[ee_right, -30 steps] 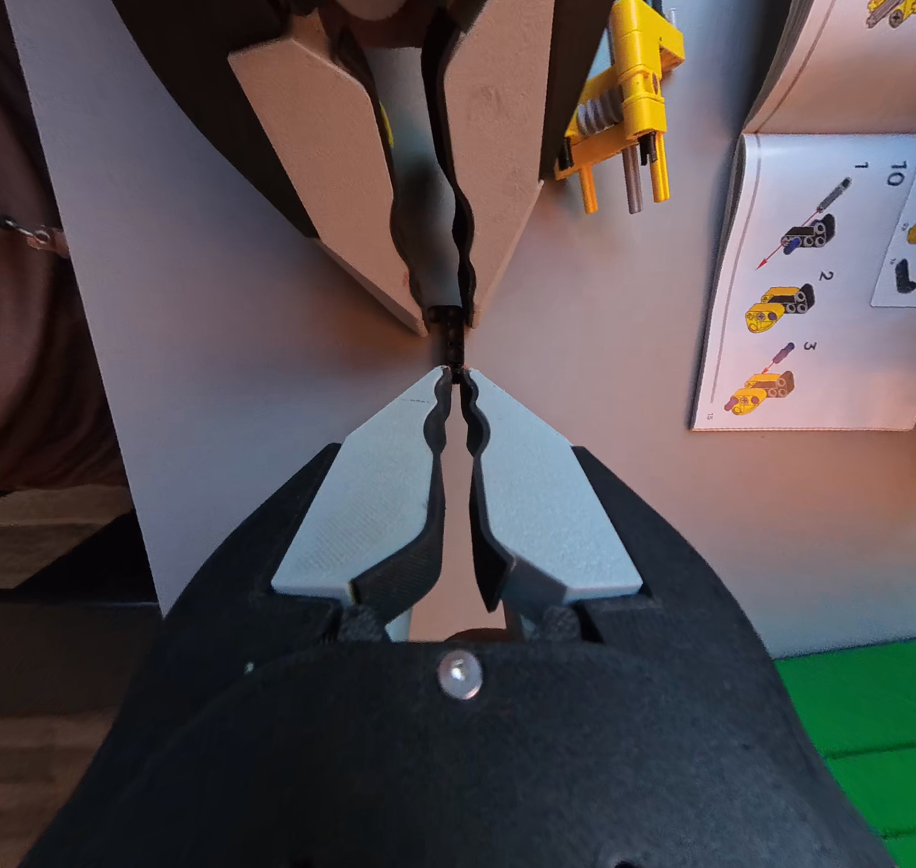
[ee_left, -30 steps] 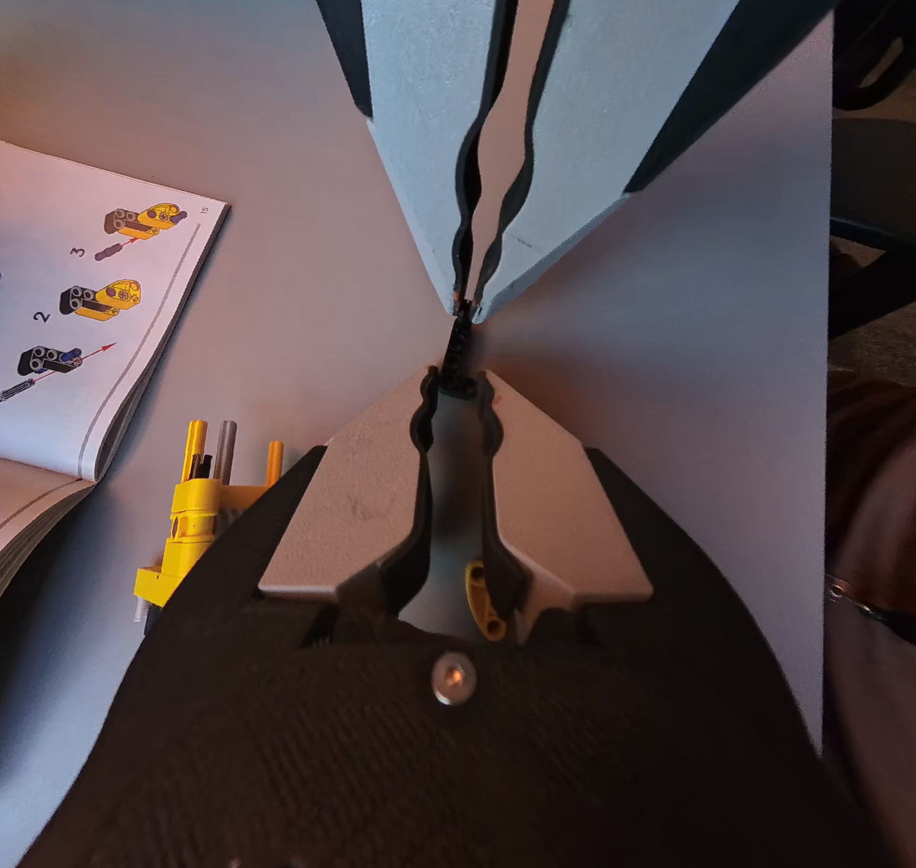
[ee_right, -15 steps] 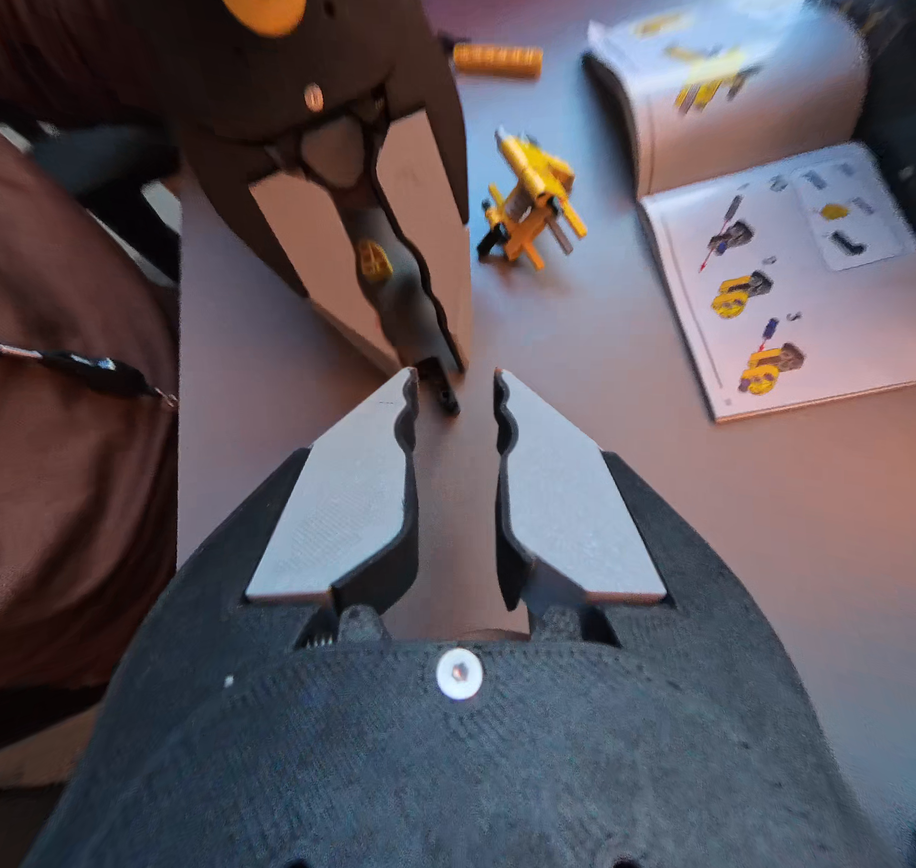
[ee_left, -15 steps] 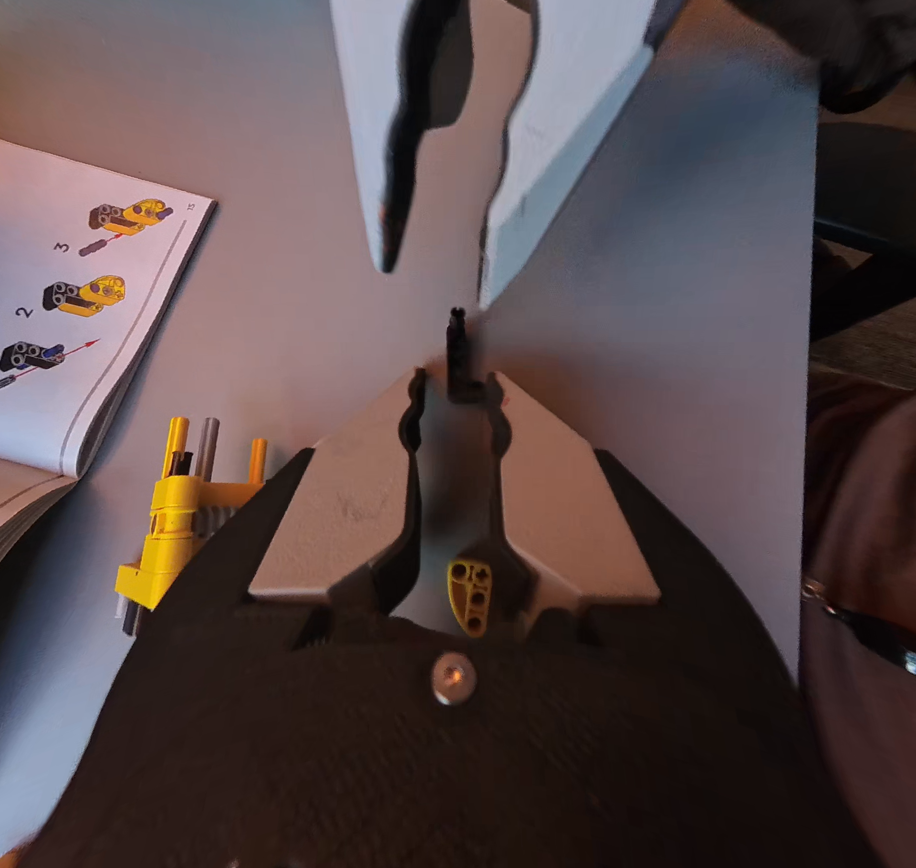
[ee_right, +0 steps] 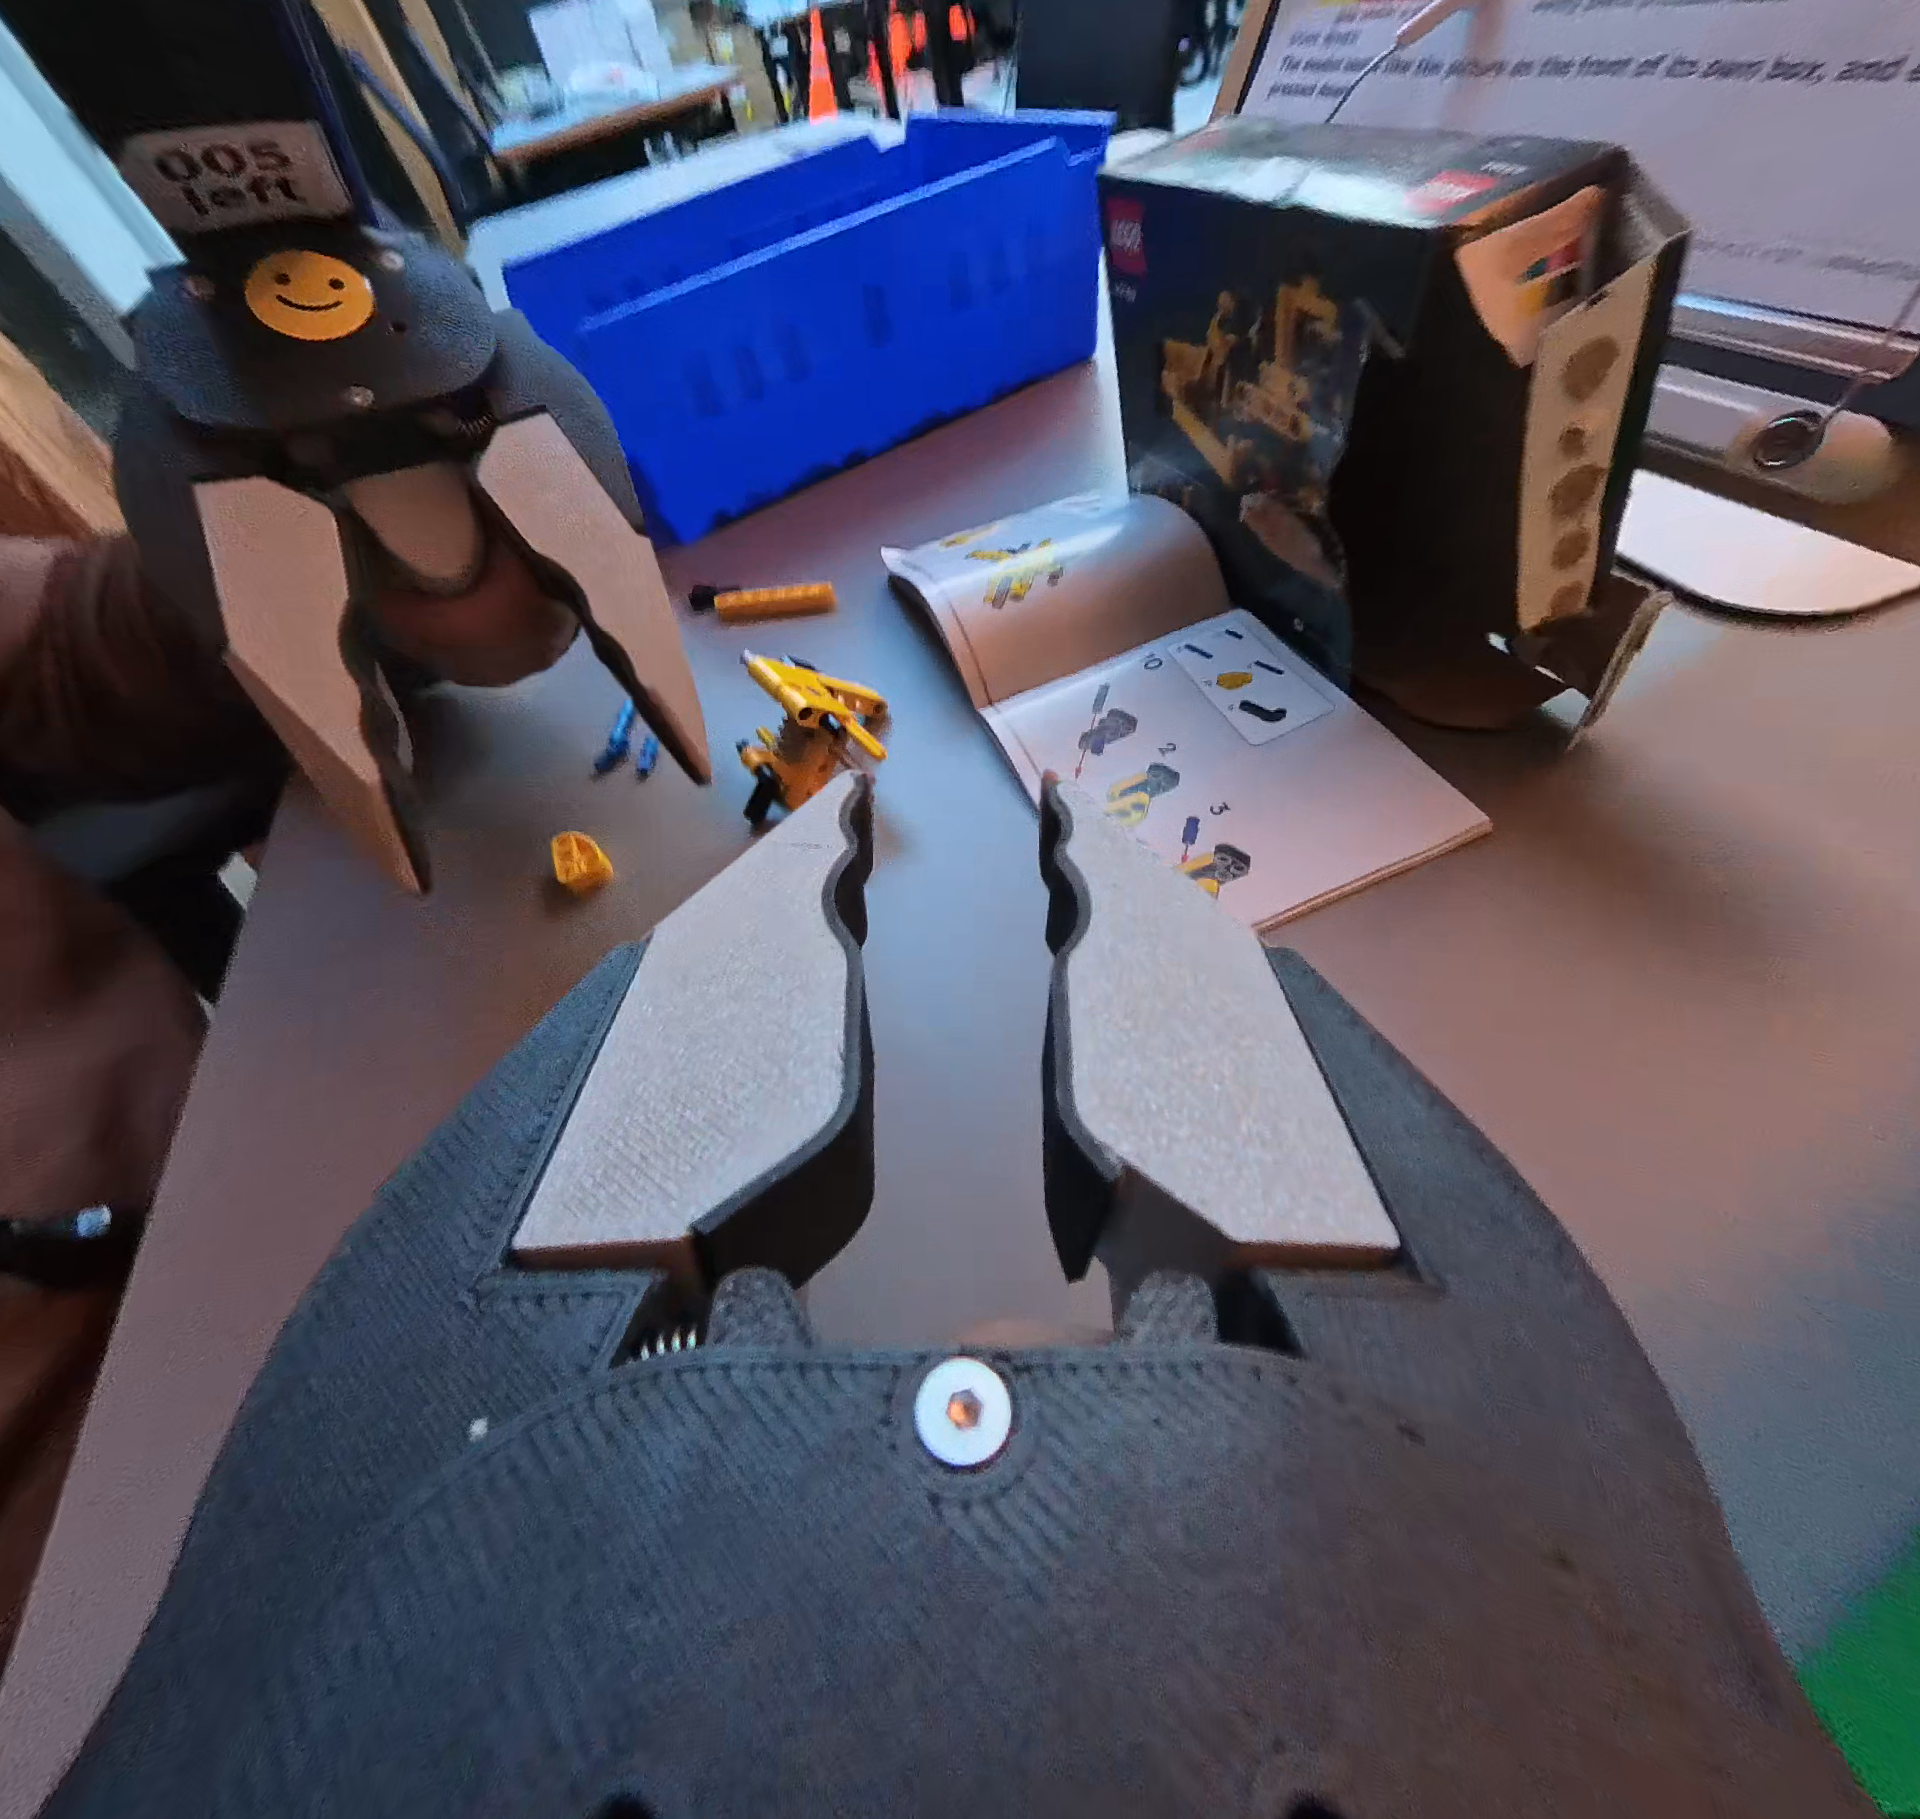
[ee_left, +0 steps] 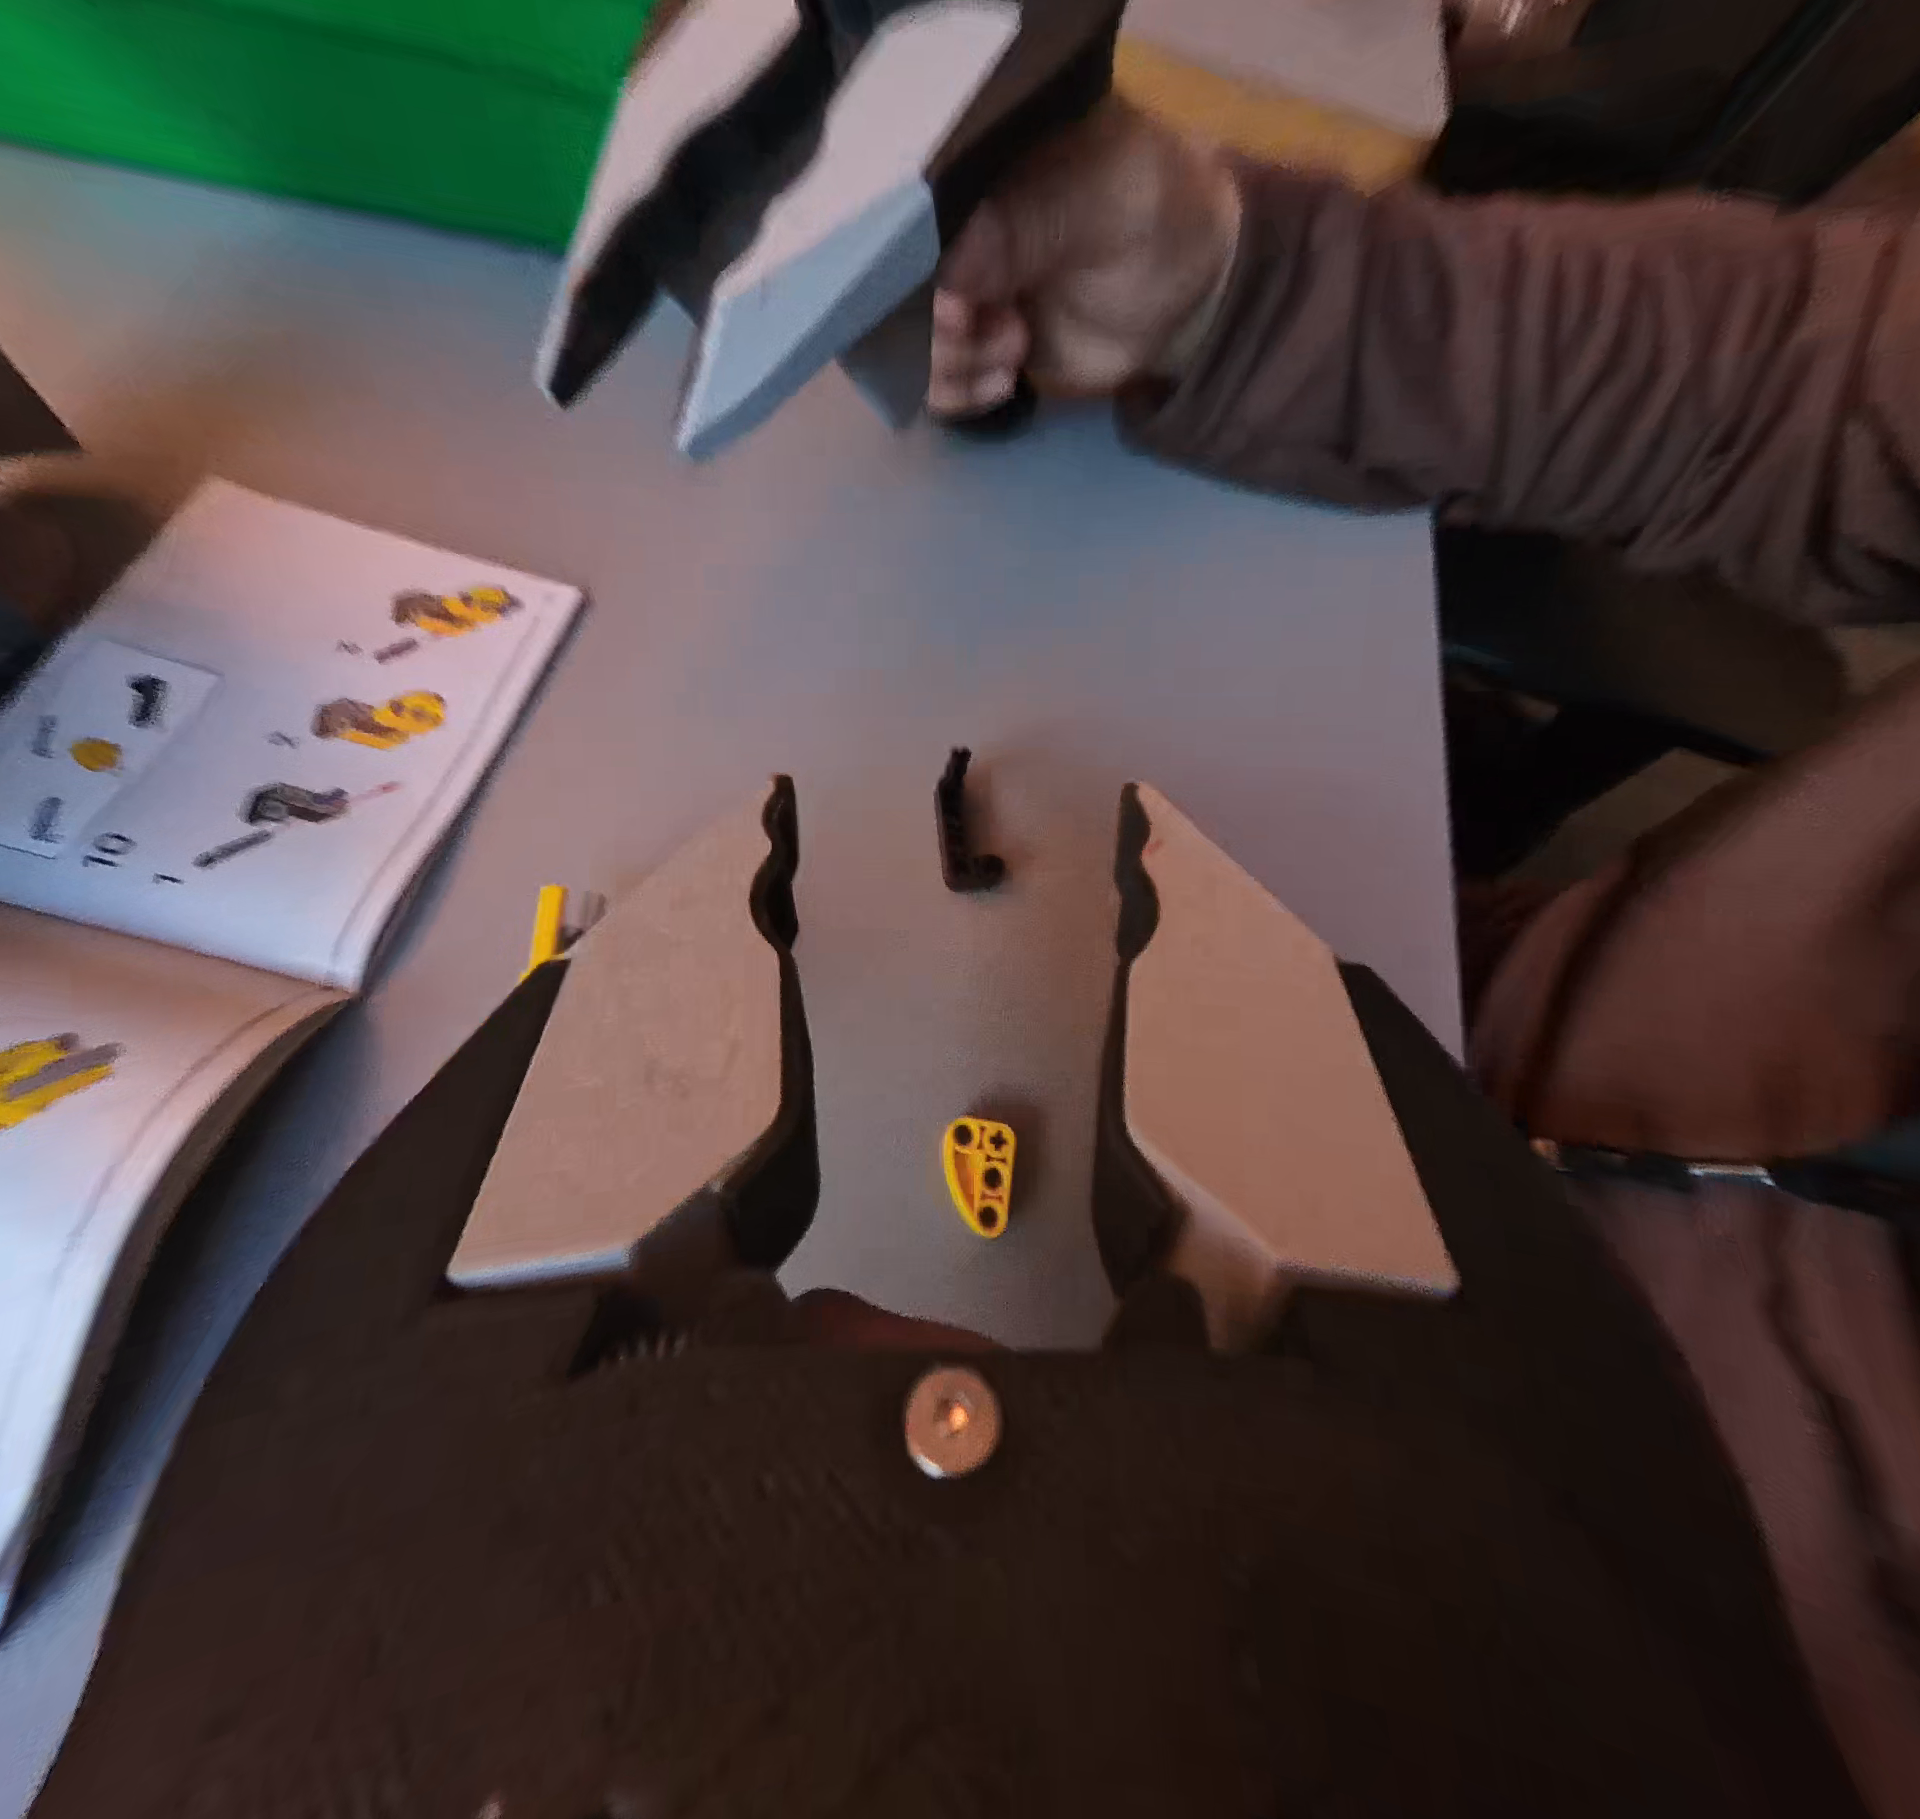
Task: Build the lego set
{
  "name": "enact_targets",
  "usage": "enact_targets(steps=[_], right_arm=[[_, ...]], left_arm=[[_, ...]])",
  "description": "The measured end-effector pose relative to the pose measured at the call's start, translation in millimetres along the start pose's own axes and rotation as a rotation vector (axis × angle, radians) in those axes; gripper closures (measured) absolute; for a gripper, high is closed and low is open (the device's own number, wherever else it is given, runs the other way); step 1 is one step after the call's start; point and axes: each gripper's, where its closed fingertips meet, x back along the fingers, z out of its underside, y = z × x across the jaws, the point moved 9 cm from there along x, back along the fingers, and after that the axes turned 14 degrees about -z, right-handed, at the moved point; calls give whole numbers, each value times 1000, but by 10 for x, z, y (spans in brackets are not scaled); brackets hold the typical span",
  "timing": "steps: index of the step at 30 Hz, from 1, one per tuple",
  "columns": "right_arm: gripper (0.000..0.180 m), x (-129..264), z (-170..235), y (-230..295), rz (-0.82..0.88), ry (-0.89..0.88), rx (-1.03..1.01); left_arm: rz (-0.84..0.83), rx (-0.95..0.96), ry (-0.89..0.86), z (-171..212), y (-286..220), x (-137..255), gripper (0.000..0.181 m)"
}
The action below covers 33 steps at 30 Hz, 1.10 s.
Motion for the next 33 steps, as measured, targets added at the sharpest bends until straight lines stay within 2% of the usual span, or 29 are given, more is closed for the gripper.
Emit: enact_targets(steps=[1, 6, 10, 17, 23, 27, 30, 33], right_arm=[[151, 13, -8, -6, 2, -23, -8], [152, 48, -12, -31, 65, -17, 31], [154, 13, 36, -37, 98, 8, 63], [155, -84, 6, -43, 180, -12, 99], [147, -109, 8, -38, 225, 5, 124], [135, -149, 19, -36, 236, 44, 132], [131, -173, 26, -21, 239, 65, 152], [130, -179, 28, -1, 245, 74, 179]], left_arm=[[-1, 13, -46, -43, 48, 84, 123], [-101, 65, -190, -104, 331, 391, 132], [-178, 116, -182, -50, 477, 415, 134], [-348, 70, -172, 16, 548, 420, 138], [-413, 92, -193, 116, 615, 482, 139], [-420, 127, -188, 151, 626, 436, 142], [-490, 102, -166, 171, 671, 434, 142], [-485, 131, -182, 165, 715, 480, 142]])
